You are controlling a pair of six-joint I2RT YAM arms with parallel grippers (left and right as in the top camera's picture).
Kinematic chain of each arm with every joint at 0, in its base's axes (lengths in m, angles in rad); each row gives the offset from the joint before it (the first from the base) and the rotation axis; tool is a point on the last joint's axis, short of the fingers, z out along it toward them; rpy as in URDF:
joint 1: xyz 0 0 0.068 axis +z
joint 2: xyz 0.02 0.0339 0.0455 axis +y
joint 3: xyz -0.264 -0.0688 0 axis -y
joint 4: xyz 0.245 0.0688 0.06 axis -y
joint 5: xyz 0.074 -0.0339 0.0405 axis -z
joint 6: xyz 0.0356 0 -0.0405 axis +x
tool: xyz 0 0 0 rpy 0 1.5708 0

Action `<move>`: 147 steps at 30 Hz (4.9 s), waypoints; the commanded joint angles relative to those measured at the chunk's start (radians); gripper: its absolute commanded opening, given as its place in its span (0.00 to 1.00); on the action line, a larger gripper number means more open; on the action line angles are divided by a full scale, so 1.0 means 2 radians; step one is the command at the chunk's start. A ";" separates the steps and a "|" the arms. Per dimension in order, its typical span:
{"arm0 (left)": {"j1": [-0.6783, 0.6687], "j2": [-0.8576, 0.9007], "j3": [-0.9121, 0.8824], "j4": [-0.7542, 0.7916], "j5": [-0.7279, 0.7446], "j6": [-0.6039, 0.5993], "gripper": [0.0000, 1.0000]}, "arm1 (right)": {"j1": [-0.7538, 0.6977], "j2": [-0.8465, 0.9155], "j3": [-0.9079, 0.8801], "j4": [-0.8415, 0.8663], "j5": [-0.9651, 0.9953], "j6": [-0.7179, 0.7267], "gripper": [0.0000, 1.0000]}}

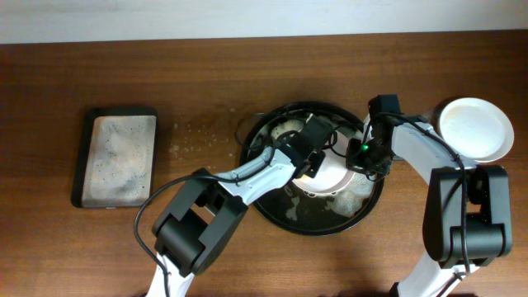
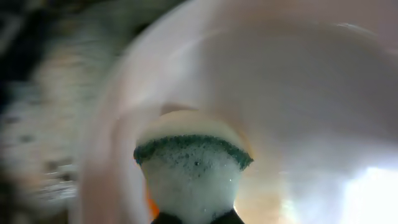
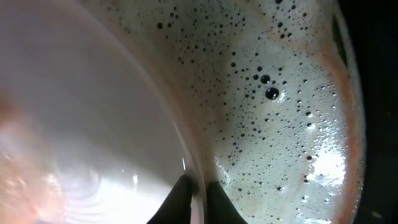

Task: Clean dirty plates on tray and stack at the side
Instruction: 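Scrub the held plate with the sponge in the left gripper, then return the sponge to the soap tray with the left gripper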

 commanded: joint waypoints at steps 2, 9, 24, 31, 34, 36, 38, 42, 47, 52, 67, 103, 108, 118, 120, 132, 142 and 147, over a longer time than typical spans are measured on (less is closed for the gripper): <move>0.039 0.025 -0.009 -0.024 -0.075 0.023 0.00 | 0.000 0.017 0.001 -0.002 0.000 0.001 0.10; 0.055 0.025 0.043 -0.069 -0.081 0.027 0.00 | 0.000 0.017 0.001 -0.012 0.022 0.001 0.09; 0.055 0.025 0.143 -0.195 -0.048 0.012 0.00 | 0.000 0.009 0.004 -0.025 0.026 -0.004 0.05; 0.065 0.004 0.153 -0.195 0.030 0.012 0.00 | 0.000 -0.038 0.016 -0.055 0.088 -0.015 0.04; 0.066 -0.021 0.156 -0.191 0.031 0.012 0.00 | 0.001 -0.044 0.021 -0.058 0.112 -0.023 0.04; 0.066 -0.021 0.155 -0.191 0.059 0.012 0.00 | 0.001 -0.045 0.023 -0.059 0.084 -0.022 0.04; 0.066 -0.016 0.155 -0.191 0.084 0.011 0.00 | 0.001 -0.044 0.023 -0.055 0.051 -0.021 0.04; 0.065 -0.013 0.153 -0.191 0.087 0.010 0.00 | -0.006 -0.042 0.016 -0.056 0.028 0.002 0.25; 0.063 -0.009 0.153 -0.191 0.087 0.010 0.00 | -0.051 -0.028 -0.011 -0.030 -0.055 -0.001 0.45; 0.063 -0.007 0.153 -0.191 0.087 0.010 0.00 | -0.062 -0.028 -0.088 0.066 -0.122 0.024 0.31; 0.063 -0.005 0.089 -0.166 0.086 0.010 0.00 | -0.060 -0.030 -0.094 0.088 -0.122 -0.001 0.25; 0.032 0.023 0.070 -0.066 0.236 -0.081 0.00 | 0.049 -0.119 0.030 -0.097 0.194 -0.008 0.04; 0.020 0.045 0.070 -0.064 0.180 -0.080 0.00 | 0.066 -0.119 0.032 -0.107 0.212 -0.008 0.04; 0.025 0.046 0.072 -0.091 -0.050 -0.080 0.00 | 0.069 -0.120 0.042 -0.132 0.231 -0.008 0.04; 0.025 0.044 0.088 -0.113 -0.062 -0.081 0.00 | 0.069 -0.120 0.045 -0.139 0.245 -0.008 0.04; 0.047 -0.001 0.132 -0.167 -0.003 -0.080 0.00 | 0.069 -0.122 0.090 -0.177 0.266 -0.008 0.04; 0.104 -0.079 0.132 -0.167 0.140 -0.077 0.01 | 0.140 -0.150 0.176 -0.229 0.434 -0.057 0.04; 0.140 -0.079 0.131 -0.180 0.152 -0.077 0.02 | 0.255 -0.150 0.176 -0.248 0.622 -0.057 0.04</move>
